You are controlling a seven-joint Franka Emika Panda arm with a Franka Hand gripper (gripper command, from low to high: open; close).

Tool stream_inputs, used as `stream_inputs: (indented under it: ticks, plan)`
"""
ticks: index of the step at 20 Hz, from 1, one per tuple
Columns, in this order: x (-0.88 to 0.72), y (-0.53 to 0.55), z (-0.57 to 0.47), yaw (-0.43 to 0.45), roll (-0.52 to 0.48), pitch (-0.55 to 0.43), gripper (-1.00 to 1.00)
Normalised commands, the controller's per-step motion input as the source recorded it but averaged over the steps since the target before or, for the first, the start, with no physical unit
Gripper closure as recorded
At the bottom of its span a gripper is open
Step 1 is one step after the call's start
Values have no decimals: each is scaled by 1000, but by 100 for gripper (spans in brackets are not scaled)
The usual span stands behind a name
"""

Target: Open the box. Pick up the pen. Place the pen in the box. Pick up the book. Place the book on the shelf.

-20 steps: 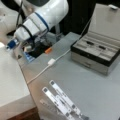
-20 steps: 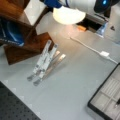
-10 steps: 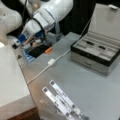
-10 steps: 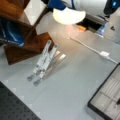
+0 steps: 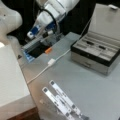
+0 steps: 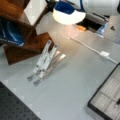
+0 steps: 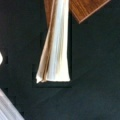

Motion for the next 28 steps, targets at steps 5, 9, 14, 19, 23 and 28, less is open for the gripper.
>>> stream_inputs:
  ticks: [5,9,14,19,23,28]
  plan:
    - [535,534,-151,-655,325,-44,-100]
    - [396,434,-217,-611,427,-178,-100]
    - [214,215,-102,-472,513,-233,-100]
    - [21,52,-140,-361,696,-361,-100]
    - [-175,23,-177,-251,681,-391,-100]
    - [-322,-15,-207,-116,496,-361,-100]
